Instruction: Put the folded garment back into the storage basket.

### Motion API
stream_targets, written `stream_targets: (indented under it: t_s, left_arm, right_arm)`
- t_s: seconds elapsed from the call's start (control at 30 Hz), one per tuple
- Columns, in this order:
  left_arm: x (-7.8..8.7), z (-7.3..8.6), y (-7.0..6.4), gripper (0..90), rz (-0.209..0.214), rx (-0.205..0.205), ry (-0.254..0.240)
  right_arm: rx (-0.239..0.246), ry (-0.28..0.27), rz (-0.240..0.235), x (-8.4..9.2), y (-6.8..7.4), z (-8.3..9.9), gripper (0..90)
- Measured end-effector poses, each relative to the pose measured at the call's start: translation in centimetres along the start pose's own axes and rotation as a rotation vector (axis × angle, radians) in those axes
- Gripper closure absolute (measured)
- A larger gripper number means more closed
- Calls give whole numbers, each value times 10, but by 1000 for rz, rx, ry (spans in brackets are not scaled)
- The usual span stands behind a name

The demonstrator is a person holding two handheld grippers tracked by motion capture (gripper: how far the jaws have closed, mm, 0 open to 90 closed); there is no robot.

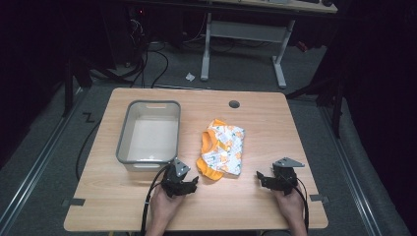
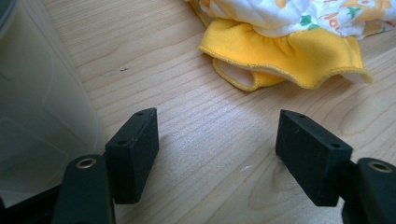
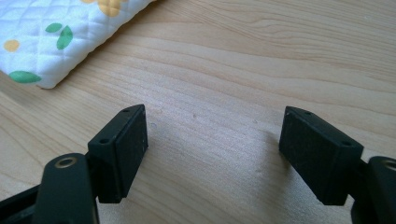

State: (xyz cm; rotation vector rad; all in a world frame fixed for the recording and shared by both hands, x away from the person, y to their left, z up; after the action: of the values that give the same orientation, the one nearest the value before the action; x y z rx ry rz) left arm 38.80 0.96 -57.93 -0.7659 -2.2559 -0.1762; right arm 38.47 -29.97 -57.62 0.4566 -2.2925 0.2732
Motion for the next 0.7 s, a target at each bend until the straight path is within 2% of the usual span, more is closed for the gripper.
stream_targets:
  t_s: [0.53, 0.7]
  left_arm:
    - [1, 0, -1, 301, -7, 4, 2]
    - [4, -2, -6, 302, -3, -9, -4]
  right_arm:
    - [0, 0, 0, 0, 0, 0, 237]
    - [-1, 1, 0, 0, 0, 0, 237]
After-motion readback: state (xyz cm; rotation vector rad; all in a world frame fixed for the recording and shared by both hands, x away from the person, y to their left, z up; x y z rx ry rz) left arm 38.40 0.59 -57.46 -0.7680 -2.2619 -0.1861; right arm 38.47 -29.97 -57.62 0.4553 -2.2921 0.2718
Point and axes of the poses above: each handheld gripper's, and its own axes: x roughly backward along the jaws, z roughly out of its underside, y roughly to its left, the point moved 8 cm from there along -x, roughly forward along the jaws, and after that the axes turned 4 degrees about x, right-handed, at the moved point
